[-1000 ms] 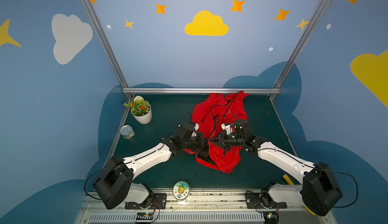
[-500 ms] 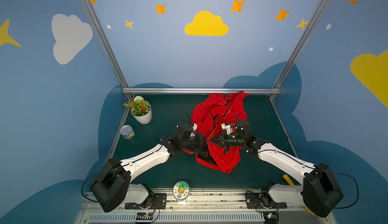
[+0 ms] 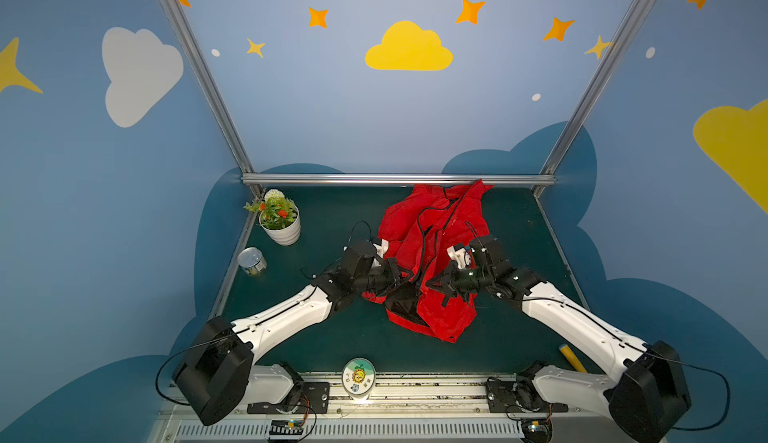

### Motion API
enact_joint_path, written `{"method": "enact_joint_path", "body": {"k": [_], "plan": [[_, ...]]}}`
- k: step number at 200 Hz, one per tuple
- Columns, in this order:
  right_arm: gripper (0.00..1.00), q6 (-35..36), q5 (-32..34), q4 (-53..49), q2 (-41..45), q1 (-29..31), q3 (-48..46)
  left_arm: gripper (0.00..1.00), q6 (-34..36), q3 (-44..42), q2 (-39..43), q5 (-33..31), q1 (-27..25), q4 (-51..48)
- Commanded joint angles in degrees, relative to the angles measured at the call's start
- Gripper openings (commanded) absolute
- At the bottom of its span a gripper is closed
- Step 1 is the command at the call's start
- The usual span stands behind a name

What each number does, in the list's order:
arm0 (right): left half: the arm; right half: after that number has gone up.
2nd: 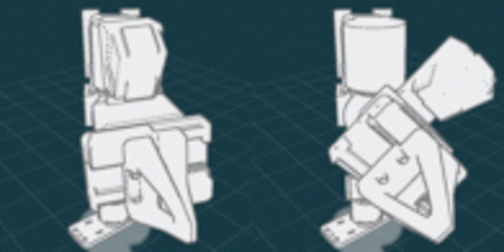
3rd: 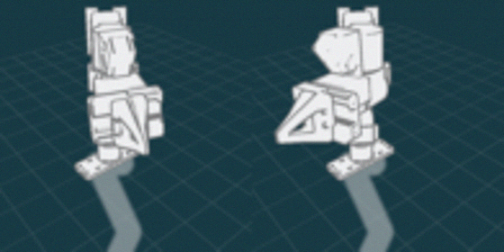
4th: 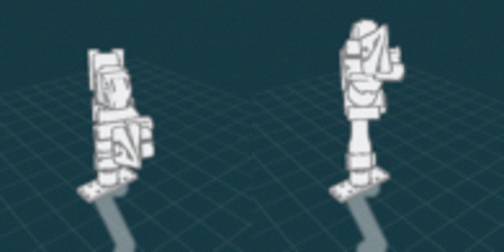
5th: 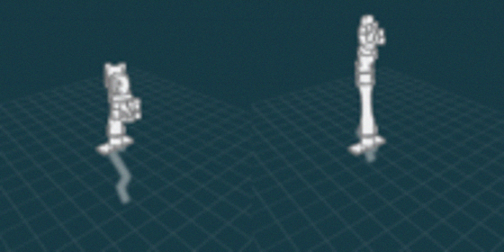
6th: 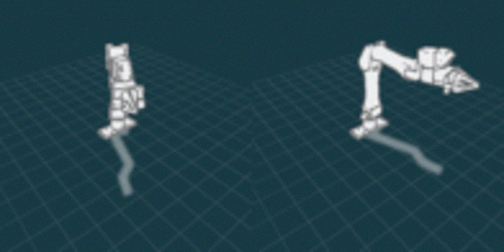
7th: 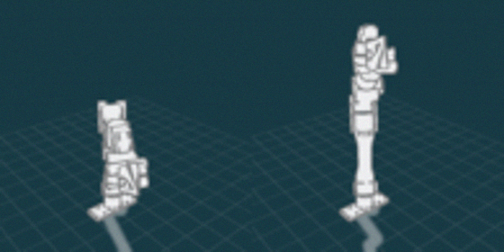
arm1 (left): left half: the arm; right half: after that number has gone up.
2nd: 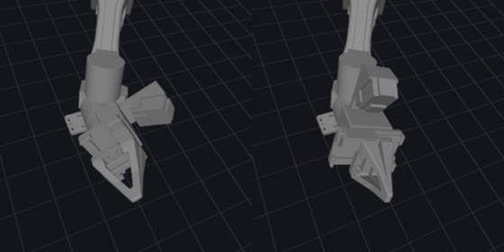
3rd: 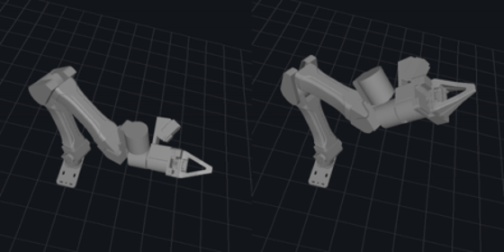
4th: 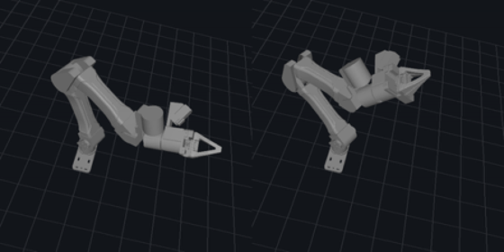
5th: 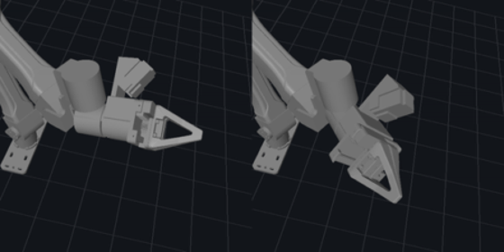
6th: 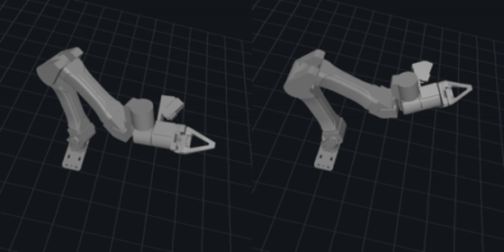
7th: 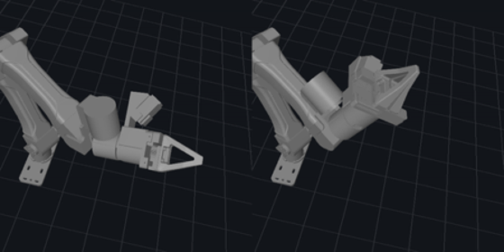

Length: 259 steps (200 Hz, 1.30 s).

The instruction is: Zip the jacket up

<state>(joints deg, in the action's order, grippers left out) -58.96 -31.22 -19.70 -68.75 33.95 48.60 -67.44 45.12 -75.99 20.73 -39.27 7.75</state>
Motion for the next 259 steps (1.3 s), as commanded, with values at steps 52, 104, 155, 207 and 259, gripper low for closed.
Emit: {"method": "enact_joint_path", "body": {"k": [52, 104, 155, 207, 259], "plan": [[0.0, 4.63, -0.58, -1.73, -2.57, 0.77, 4.1, 0.03, 0.69, 2.37, -2.53, 0.49, -2.91, 1.3], [0.0, 1.84, -2.5, 5.07, -0.45, 0.71, 1.72, 0.03, 0.72, 2.69, -3.56, -0.28, -3.37, 1.37], [0.0, -1.43, -2.98, 8.42, 3.79, 0.5, -3.42, 0.03, -0.24, 1.81, -3.29, -0.51, -2.83, 2.53], [0.0, -3.7, -2.95, 13.86, 4.1, 0.48, -4.69, 0.03, -0.59, 2.95, -3.99, 0.36, -3.46, 3.32], [0.0, 1.1, 0.86, 3.09, 8.57, 0.01, -2.89, 0.03, 0.89, 2.5, -0.79, -2.85, -3.02, 1.89]]}}
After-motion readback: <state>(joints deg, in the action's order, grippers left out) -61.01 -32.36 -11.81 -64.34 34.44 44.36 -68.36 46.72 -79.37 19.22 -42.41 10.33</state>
